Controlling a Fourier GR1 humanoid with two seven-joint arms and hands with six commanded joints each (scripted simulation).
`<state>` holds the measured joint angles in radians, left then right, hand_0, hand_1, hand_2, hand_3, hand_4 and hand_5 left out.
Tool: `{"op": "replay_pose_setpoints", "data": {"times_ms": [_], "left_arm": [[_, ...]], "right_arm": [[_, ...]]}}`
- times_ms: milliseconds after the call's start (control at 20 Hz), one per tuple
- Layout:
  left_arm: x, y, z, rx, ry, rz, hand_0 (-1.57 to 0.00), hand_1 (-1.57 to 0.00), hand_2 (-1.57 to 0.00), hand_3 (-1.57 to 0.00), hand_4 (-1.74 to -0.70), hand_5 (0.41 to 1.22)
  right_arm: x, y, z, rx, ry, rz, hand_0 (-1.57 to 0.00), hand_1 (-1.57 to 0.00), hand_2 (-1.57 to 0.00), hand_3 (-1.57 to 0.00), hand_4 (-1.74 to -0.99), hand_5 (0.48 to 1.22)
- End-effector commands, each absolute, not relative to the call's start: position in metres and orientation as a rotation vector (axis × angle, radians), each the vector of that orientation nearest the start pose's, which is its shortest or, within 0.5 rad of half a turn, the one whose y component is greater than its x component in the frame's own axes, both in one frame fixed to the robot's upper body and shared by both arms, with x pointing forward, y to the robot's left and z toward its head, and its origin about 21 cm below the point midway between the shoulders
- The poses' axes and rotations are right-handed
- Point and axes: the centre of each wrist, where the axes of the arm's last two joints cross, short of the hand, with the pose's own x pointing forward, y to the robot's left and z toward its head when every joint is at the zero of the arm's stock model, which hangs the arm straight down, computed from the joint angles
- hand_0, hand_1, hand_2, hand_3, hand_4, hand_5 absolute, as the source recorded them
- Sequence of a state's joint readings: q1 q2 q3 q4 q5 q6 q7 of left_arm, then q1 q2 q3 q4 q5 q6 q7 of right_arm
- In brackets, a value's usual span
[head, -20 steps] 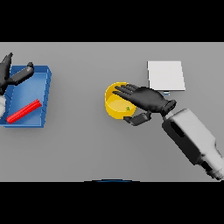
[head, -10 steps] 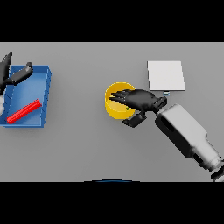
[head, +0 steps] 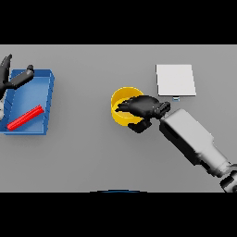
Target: Pick up the red beaker and tilt it to pour out 1 green nut into yellow bowl. Pick up the yellow bowl and place it on the metallic measuring scale.
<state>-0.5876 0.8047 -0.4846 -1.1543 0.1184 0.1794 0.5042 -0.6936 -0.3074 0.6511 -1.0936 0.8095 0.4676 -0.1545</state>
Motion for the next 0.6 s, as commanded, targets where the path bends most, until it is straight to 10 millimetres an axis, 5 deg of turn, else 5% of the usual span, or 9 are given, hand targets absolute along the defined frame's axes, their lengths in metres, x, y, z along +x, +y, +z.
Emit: {"op": "replay_pose_setpoints", "data": {"times_ms": [0, 200, 400, 550], "left_arm": [[0.359, 0.322, 0.111, 0.723, -1.084, -0.54, 0.0, 0.0, 0.0, 0.0, -0.79, 0.722], [0.36, 0.326, 0.116, 0.739, -1.088, -0.527, 0.0, 0.0, 0.0, 0.0, -0.8, 0.727], [0.359, 0.324, 0.119, 0.732, -1.089, -0.521, 0.0, 0.0, 0.0, 0.0, -0.8, 0.726], [0.355, 0.321, 0.117, 0.725, -1.078, -0.527, 0.0, 0.0, 0.0, 0.0, -0.8, 0.726]], "right_arm": [[0.358, -0.125, 0.047, -0.291, -1.213, 2.022, -0.26, -0.24, -0.23, -0.25, -1.387, 0.9], [0.359, -0.13, 0.048, -0.235, -1.163, 2.049, -1.03, -0.99, -0.97, -0.69, -1.571, 1.09], [0.358, -0.132, 0.05, -0.214, -1.152, 2.045, -1.35, -1.33, -1.28, -1.09, -1.667, 1.167], [0.359, -0.136, 0.053, -0.216, -1.16, 2.046, -1.46, -1.45, -1.39, -1.17, -1.703, 1.193]]}}
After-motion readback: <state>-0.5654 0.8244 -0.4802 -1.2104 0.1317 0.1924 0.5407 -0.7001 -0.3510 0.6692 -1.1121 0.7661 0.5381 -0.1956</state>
